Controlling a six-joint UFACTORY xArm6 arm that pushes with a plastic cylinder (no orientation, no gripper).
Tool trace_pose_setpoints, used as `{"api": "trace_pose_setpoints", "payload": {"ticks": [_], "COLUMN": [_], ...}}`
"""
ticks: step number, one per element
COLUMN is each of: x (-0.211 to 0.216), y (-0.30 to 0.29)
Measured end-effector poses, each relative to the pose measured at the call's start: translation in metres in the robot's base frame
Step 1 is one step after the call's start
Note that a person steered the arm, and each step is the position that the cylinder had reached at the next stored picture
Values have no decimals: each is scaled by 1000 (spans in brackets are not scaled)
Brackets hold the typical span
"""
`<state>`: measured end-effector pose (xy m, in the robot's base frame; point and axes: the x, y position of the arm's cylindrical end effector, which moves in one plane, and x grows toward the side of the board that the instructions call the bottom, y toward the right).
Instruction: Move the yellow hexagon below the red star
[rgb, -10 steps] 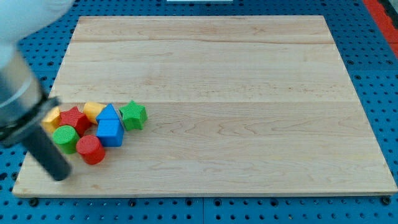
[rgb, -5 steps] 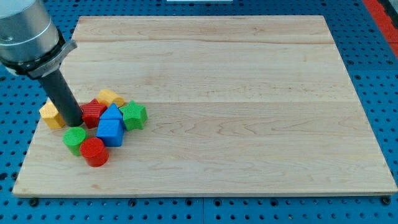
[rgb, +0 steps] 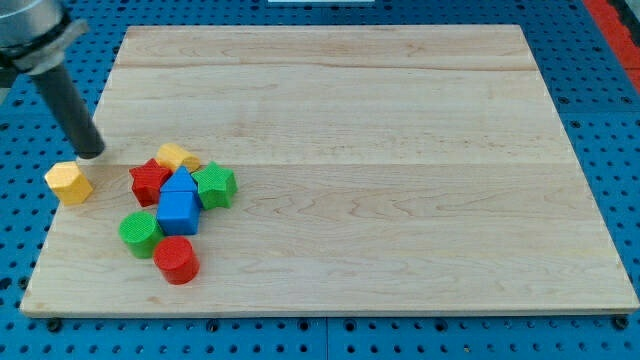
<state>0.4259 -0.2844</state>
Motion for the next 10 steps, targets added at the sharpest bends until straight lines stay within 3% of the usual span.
{"api": "trace_pose_setpoints", "payload": {"ticks": [2,3,4,8,9,10], "x": [72,75,109,108,167,191], "y": [15,-19,-13,69,34,81]}}
